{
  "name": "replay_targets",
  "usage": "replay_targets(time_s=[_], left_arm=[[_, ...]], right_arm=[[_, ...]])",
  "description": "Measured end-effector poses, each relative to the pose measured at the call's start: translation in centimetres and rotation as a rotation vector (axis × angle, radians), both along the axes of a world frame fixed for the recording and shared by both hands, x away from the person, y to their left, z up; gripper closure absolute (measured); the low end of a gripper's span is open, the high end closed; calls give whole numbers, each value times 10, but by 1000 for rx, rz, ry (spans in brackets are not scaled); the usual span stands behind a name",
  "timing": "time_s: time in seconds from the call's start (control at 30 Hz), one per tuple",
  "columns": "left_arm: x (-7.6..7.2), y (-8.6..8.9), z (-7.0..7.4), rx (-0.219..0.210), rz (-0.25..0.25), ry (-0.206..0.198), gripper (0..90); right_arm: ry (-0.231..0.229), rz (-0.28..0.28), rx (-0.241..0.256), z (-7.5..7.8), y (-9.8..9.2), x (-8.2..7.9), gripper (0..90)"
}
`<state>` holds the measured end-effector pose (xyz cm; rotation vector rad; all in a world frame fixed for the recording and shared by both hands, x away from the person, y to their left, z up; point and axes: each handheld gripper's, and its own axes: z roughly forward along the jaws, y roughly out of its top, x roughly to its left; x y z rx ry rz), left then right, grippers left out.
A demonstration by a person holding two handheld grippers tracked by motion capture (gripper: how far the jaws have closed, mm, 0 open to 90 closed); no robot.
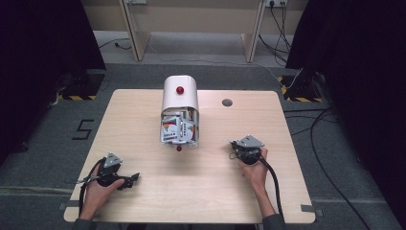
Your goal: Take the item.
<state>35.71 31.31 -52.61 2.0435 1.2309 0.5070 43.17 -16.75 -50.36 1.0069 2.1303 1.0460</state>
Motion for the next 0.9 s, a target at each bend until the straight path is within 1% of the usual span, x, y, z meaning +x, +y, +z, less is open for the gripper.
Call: replay_targets(time_s=[0.1, 0.23, 0.37, 0.4, 0.57, 0.6, 0.63, 0.67, 0.73, 0.83, 0.9], left_arm=[[0, 0, 0, 0, 0, 0, 0], [0, 0, 0, 0, 0, 0, 0], [0, 0, 0, -1, 0, 0, 0], [0, 0, 0, 0, 0, 0, 0], [0, 0, 0, 0, 0, 0, 0], [0, 0, 0, -1, 0, 0, 0], [0, 0, 0, -1, 0, 0, 0], [0, 0, 0, -1, 0, 0, 0], [0, 0, 0, -1, 0, 0, 0], [0, 0, 0, -1, 0, 0, 0], [0, 0, 0, -1, 0, 0, 0]], right_arm=[[4, 9, -9, -1, 1, 0, 852], [20, 15, -11, -2, 2, 0, 833], [24, 15, -11, -2, 2, 0, 825], [32, 17, -10, -1, 2, -1, 809], [43, 15, -3, -1, 3, -1, 779], [46, 15, 3, -1, 4, -1, 753], [46, 15, 3, -1, 4, -1, 753], [60, 11, 19, -1, 4, -1, 715], [67, 15, 24, 0, 5, -1, 669], [78, 14, 52, 0, 6, -1, 584], [85, 20, 56, 0, 7, -2, 543]])
